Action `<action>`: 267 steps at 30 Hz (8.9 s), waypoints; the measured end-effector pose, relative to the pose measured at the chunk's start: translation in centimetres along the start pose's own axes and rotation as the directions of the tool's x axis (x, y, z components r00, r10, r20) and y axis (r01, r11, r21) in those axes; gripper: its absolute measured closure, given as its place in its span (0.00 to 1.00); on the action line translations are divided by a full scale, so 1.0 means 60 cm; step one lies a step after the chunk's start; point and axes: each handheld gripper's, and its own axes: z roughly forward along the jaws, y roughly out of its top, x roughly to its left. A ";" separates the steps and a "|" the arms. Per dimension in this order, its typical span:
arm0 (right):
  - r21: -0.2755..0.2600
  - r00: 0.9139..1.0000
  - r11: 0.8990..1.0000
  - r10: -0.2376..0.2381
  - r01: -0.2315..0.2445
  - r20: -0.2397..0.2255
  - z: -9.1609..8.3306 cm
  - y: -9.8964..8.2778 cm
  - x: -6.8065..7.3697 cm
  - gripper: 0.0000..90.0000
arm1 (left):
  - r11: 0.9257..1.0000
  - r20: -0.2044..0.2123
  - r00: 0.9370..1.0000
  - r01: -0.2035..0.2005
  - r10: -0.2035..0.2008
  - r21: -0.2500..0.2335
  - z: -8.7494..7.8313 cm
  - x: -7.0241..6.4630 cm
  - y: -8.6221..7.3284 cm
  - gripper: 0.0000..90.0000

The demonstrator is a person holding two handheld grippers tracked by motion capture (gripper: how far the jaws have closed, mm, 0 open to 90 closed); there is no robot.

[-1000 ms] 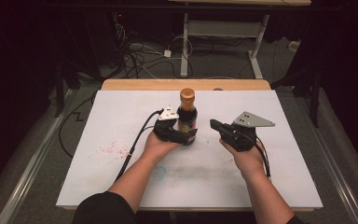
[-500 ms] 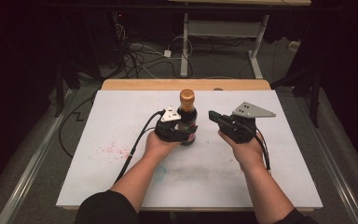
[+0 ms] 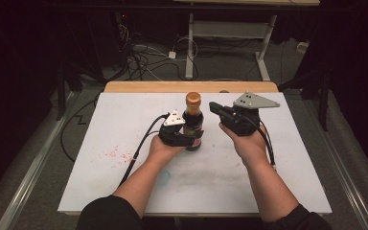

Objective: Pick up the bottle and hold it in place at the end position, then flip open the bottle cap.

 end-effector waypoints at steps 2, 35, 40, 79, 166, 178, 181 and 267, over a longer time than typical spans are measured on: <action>0.009 1.000 1.000 -0.009 0.009 0.002 0.004 0.006 0.000 1.00 | 1.000 -0.006 1.000 0.002 -0.002 0.001 0.000 -0.001 0.000 0.30; 0.054 0.997 0.997 -0.056 0.058 -0.049 0.027 0.027 0.009 1.00 | 0.998 -0.007 0.998 -0.061 0.061 0.029 -0.005 0.009 -0.012 0.30; 0.059 0.997 0.996 -0.059 0.062 -0.050 0.029 0.026 0.012 1.00 | 0.999 -0.021 0.999 -0.049 0.049 0.022 0.000 0.004 -0.012 0.30; 0.163 0.993 0.980 -0.113 0.114 -0.018 0.032 0.052 0.017 1.00 | 0.999 -0.033 0.999 -0.034 0.034 0.003 0.003 0.000 -0.015 0.33; 0.170 0.995 0.981 -0.098 0.095 0.006 0.038 0.056 0.023 1.00 | 0.999 -0.037 0.999 -0.032 0.031 -0.018 0.003 -0.001 -0.018 0.33; 0.019 0.994 0.994 -0.110 0.110 0.002 -0.014 0.121 0.030 1.00 | 0.999 -0.058 0.998 -0.029 0.027 -0.027 0.009 -0.008 -0.019 0.32; 0.087 0.995 0.992 -0.096 0.096 -0.002 -0.001 0.086 0.023 1.00 | 0.999 -0.057 0.998 -0.026 0.025 -0.022 0.008 -0.006 -0.018 0.32; 0.135 0.996 0.986 -0.093 0.094 -0.014 0.036 0.068 0.018 1.00 | 0.999 -0.036 0.999 -0.038 0.037 -0.025 0.004 -0.002 -0.020 0.32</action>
